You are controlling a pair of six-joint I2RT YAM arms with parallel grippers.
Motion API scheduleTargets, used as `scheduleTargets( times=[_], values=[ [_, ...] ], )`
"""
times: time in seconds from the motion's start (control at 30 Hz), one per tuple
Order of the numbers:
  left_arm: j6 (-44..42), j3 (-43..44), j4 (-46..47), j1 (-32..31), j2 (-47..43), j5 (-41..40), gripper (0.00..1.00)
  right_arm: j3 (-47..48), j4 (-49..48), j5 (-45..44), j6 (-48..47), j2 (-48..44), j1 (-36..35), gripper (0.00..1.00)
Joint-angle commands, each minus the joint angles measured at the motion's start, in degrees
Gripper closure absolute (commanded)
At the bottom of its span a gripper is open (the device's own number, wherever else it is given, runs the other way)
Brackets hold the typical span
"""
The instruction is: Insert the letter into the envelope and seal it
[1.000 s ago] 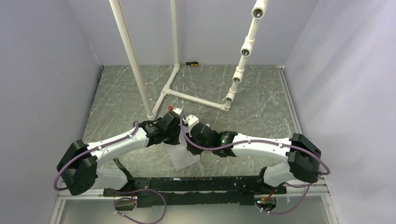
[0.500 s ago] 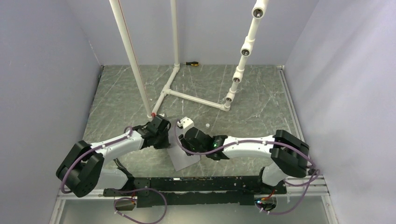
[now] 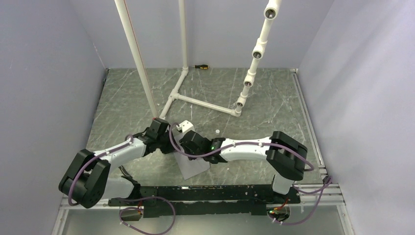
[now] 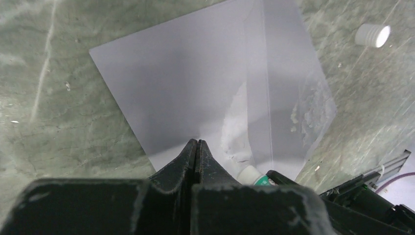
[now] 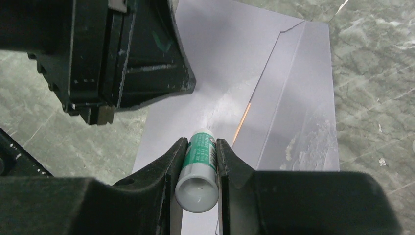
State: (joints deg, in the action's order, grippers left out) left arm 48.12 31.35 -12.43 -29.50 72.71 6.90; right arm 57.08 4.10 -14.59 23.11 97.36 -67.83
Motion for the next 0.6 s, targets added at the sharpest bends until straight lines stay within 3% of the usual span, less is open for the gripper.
scheduleTargets(
  times=[0.0, 0.57],
  values=[
    [4.3, -3.3, 7.4, 1.2, 1.9, 7.2, 0.97, 3.3, 1.5, -1.0, -0.8, 1.7, -0.2, 1.0],
    [5.7, -5.6, 6.8, 5.1, 4.2, 9.4, 0.98, 7.4, 3.8, -2.4, -1.4, 8.6, 2.1, 1.0]
  ],
)
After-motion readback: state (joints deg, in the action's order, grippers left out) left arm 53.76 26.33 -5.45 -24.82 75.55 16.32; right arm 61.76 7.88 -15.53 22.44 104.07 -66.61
